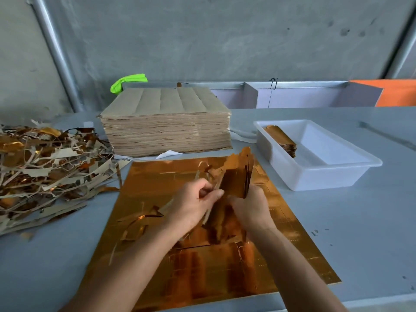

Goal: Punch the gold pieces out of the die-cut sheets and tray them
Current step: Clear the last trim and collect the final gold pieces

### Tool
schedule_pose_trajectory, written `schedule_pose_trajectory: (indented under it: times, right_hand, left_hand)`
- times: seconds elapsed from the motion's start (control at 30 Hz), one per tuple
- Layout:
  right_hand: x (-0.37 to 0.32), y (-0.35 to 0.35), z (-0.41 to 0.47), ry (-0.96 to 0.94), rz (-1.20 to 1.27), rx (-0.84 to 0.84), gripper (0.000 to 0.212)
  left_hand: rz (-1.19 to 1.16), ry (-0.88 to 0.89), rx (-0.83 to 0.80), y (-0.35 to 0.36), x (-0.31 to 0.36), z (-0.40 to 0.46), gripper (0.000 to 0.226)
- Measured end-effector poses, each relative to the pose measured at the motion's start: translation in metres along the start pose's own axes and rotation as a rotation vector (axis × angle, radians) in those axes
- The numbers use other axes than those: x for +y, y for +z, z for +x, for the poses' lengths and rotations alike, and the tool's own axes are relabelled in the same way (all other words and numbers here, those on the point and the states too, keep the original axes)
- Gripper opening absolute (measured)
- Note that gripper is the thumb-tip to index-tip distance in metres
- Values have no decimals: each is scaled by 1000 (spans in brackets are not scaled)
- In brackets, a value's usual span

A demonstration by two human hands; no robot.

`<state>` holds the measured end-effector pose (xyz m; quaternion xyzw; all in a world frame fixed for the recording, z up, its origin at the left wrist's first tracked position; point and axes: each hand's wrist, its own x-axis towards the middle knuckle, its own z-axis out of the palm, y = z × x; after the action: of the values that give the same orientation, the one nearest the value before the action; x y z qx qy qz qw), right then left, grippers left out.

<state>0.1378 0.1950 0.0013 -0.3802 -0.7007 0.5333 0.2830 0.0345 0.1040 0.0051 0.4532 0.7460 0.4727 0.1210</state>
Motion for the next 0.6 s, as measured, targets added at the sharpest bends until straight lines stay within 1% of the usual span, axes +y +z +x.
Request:
schedule_pose_trajectory:
  times: [0.07, 0.17, 0.2, 0.3, 0.33, 0.4, 0.47, 0.5, 0.53, 0.6]
  right_hand:
    - [-1, 7, -4, 18, 105, -40, 11]
    - [3, 8, -7, 19, 231, -63, 18]
    - [4, 8, -8, 6, 270, -78, 20]
    - [2, 8, -10, -23, 265, -114, 11]
    - [3, 8, -10, 4, 246, -103, 9]
    - [4, 7, -9, 114, 299, -88, 6]
    - [6, 2, -7, 209, 339, -81, 2]
    - [6, -2, -5, 214, 299, -66, 3]
    - [8, -7, -3, 212, 254, -50, 4]
    - [10, -22, 2, 211, 183, -18, 10]
  left_hand:
    - [-141, -120, -33, 8, -1, -3, 20]
    - [-187, -168, -2, 13, -4, -3, 6]
    - [-198, -177, 18, 13, -4, -2, 5]
    - [-341, -266, 48, 11, -4, 1, 8]
    - [-410, -300, 36, 9, -2, 1, 9]
    - [-543, -344, 9, 5, 1, 0, 12]
    - [-592, -363, 39, -4, -1, 2, 11]
    - [-544, -363, 77, -10, -4, 4, 10]
    - [-425, -346, 132, -17, -8, 7, 9]
    - [-47, -273, 259, -33, -24, 13, 9]
